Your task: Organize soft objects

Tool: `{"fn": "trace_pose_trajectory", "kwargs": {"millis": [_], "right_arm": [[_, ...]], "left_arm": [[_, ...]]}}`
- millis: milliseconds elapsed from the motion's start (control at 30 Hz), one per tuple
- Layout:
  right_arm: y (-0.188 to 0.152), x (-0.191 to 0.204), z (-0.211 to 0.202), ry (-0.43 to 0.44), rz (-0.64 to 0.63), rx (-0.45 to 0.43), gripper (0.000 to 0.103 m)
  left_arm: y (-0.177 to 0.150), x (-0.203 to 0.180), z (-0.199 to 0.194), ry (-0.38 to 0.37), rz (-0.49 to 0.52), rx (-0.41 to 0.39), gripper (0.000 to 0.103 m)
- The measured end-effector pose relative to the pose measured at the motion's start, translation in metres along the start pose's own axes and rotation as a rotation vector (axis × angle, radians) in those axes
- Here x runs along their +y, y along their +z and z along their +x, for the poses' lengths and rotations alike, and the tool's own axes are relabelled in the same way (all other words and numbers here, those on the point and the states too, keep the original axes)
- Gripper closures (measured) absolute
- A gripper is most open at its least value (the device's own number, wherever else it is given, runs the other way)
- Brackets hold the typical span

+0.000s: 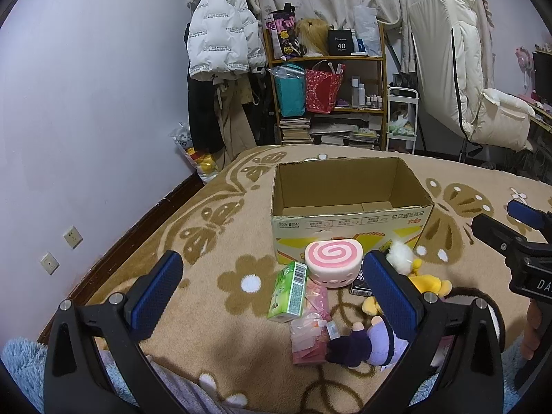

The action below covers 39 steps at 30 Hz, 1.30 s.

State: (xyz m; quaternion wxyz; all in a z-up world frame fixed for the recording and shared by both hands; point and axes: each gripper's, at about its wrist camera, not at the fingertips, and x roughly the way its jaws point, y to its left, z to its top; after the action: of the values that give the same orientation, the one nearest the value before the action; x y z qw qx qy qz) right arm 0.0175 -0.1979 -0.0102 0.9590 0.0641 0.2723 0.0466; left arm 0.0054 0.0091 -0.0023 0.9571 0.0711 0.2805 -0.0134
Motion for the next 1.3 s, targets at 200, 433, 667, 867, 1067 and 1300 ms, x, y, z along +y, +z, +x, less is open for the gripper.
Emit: {"fn": "trace_pose_trajectory", "kwargs": {"millis": [200,433,667,867,1067,1300], "right_arm": [[-0.003,0.001,0.001,0.004,0.000,-0.012,0.000],[-0.003,0.000,0.000,0.013,0.000,-0.011,0.000],[0.000,0.001,0.005,0.044,0.018,0.015,0.000],[0.007,0.004,0.014,0.059,0.005,0.037,0.000],[0.012,0.005,0.036,0.064,-0.004,0.086,0.000],[0.007,-0.002,0.066,0.086,0.027,0.173,0.000]], "left_arm": [[-0.004,0.001,0.001,0.000,0.000,0.005,0.000],[-0.009,0.004,0.001,0.011,-0.005,0.013,0.000],[-0.003,0.002,0.013,-0.010,-0.007,0.087,0.000],[0.001,0.000,0.026,-0.015,-0.006,0.131,0.000],[0.008,-0.011,0.046,-0.032,0.033,0.179,0.000],[0.012,-0.020,0.071,-0.030,0.061,0.223,0.000]]}}
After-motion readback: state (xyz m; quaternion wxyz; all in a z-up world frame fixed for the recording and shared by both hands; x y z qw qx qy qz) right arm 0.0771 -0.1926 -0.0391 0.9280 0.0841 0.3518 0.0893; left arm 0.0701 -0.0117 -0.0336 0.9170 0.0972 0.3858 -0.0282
